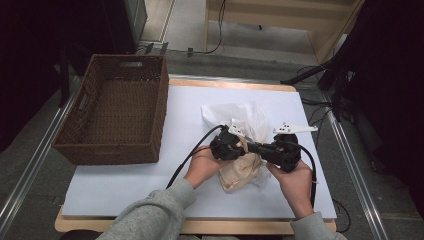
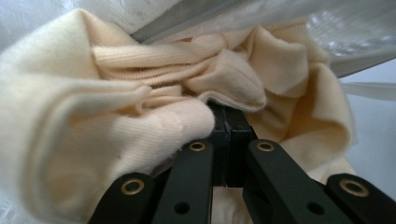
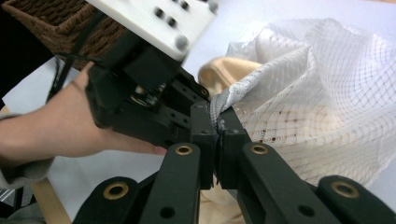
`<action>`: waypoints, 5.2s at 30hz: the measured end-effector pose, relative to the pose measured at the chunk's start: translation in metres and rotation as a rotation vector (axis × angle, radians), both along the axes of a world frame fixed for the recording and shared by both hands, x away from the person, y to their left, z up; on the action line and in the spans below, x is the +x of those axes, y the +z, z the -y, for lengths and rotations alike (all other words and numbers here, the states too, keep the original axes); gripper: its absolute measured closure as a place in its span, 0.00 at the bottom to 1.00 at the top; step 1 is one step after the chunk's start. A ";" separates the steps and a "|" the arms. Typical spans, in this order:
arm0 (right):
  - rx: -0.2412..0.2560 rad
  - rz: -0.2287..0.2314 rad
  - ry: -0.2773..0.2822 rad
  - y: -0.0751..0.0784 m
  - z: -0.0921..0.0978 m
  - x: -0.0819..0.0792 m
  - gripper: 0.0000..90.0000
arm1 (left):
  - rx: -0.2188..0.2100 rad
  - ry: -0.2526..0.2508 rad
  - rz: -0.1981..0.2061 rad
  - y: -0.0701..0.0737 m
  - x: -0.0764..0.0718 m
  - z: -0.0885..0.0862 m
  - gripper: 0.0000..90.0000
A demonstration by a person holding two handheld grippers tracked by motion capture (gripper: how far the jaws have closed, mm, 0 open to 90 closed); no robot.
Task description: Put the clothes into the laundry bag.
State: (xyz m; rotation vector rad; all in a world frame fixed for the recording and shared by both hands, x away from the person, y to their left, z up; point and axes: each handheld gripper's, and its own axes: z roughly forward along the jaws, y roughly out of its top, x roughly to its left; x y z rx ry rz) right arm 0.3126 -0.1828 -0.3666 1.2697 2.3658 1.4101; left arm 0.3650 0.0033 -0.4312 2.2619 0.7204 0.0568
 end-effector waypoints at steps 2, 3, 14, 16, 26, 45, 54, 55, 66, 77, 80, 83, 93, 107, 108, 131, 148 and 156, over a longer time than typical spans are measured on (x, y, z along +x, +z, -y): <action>0.018 0.007 -0.002 0.005 0.002 -0.002 0.99 | 0.002 0.000 -0.010 -0.002 0.002 0.001 1.00; 0.027 0.012 -0.005 0.007 0.003 -0.003 0.99 | 0.002 0.000 -0.010 -0.002 0.002 0.001 1.00; 0.033 0.032 -0.007 0.013 0.009 -0.006 0.99 | 0.032 0.010 -0.021 -0.007 0.008 0.005 1.00; 0.034 0.024 -0.006 0.007 0.010 -0.003 0.99 | 0.006 0.001 -0.057 -0.006 0.008 0.003 1.00; 0.014 0.007 -0.018 -0.002 0.013 0.001 0.99 | -0.030 -0.060 -0.080 -0.005 -0.002 0.017 1.00; -0.001 -0.023 -0.032 -0.010 0.022 0.006 0.99 | -0.044 -0.062 -0.133 0.017 0.000 -0.016 0.92; -0.013 -0.032 -0.025 -0.011 0.019 0.008 0.99 | -0.044 -0.058 -0.137 0.027 0.000 -0.052 0.81; -0.011 -0.035 -0.025 -0.012 0.019 0.008 0.99 | -0.045 -0.046 -0.137 0.027 0.002 -0.062 0.81; -0.012 -0.039 -0.019 -0.012 0.019 0.011 0.99 | -0.048 0.027 -0.137 0.024 0.014 -0.097 0.92; -0.006 -0.043 -0.016 -0.012 0.019 0.012 0.99 | -0.047 0.074 -0.093 0.022 0.039 -0.093 1.00; -0.006 -0.044 -0.015 -0.012 0.018 0.012 0.99 | -0.045 0.059 -0.083 0.024 0.042 -0.083 1.00; -0.013 -0.040 -0.009 -0.013 0.017 0.012 0.99 | -0.041 0.026 -0.074 0.025 0.042 -0.063 1.00; -0.003 -0.044 -0.013 -0.013 0.018 0.011 0.99 | -0.022 -0.030 -0.060 0.019 0.034 -0.027 1.00; 0.000 -0.026 -0.014 -0.010 0.015 0.010 0.99 | 0.043 -0.048 -0.010 0.006 0.028 0.009 1.00; -0.001 -0.024 -0.012 -0.009 0.016 0.008 0.99 | 0.043 -0.048 -0.010 0.006 0.028 0.009 1.00; -0.023 -0.036 -0.015 -0.015 0.020 0.001 0.99 | -0.007 0.004 -0.097 0.024 0.018 -0.043 1.00; -0.031 -0.028 -0.011 -0.014 0.017 0.000 0.98 | -0.028 0.039 -0.092 0.010 -0.031 -0.079 1.00; -0.041 -0.025 0.000 -0.015 0.015 -0.001 0.98 | -0.030 0.071 -0.099 0.001 -0.053 -0.084 1.00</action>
